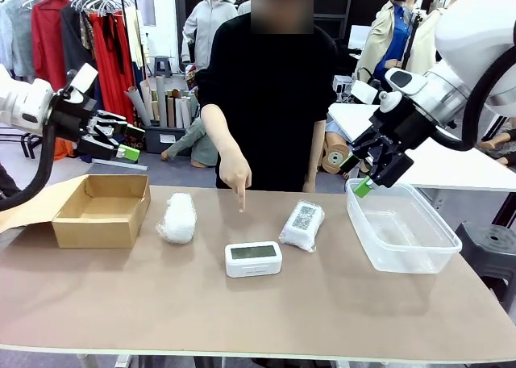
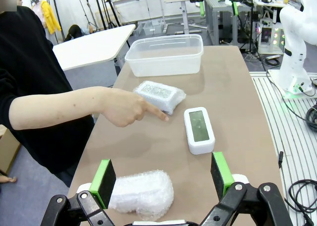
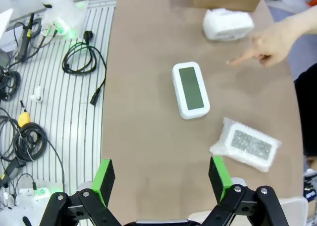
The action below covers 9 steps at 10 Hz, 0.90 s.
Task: Separate and place wrapped and unwrapped clocks.
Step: Pick up the Digital clock indicated by the person.
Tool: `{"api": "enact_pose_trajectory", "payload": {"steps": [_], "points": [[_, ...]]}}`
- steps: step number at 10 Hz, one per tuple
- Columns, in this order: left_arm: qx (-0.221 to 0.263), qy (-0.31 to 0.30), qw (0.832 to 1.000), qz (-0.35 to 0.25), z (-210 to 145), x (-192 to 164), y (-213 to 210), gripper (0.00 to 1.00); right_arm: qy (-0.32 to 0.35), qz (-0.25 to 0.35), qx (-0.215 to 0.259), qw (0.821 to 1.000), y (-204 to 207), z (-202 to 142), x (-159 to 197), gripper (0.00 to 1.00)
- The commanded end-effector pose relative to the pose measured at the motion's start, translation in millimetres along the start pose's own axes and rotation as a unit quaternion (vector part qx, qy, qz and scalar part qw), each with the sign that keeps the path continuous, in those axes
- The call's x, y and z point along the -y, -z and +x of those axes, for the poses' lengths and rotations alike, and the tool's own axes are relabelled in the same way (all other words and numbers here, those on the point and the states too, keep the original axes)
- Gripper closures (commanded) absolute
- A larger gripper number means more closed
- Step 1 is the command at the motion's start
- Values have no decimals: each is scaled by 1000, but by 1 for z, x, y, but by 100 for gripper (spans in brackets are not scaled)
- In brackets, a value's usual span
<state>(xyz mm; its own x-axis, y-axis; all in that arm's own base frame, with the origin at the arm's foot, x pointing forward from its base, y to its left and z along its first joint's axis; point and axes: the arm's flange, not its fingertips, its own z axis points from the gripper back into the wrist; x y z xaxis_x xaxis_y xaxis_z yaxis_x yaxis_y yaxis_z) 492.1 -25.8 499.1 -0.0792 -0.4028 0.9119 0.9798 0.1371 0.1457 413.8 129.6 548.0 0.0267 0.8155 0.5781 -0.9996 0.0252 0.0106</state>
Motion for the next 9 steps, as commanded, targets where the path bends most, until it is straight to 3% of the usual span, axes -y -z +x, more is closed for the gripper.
{"api": "enact_pose_trajectory", "payload": {"steps": [1, 8, 9], "points": [[0, 0, 1000, 1, 0, 0, -1, 0, 1, -2, 1, 1000, -2, 2, 0, 0], [0, 0, 1000, 1, 0, 0, -1, 0, 0, 0, 0, 1000, 0, 0, 0, 0], [0, 0, 1000, 1, 0, 0, -1, 0, -9, 7, -10, 1000, 3, 15, -4, 0]]}}
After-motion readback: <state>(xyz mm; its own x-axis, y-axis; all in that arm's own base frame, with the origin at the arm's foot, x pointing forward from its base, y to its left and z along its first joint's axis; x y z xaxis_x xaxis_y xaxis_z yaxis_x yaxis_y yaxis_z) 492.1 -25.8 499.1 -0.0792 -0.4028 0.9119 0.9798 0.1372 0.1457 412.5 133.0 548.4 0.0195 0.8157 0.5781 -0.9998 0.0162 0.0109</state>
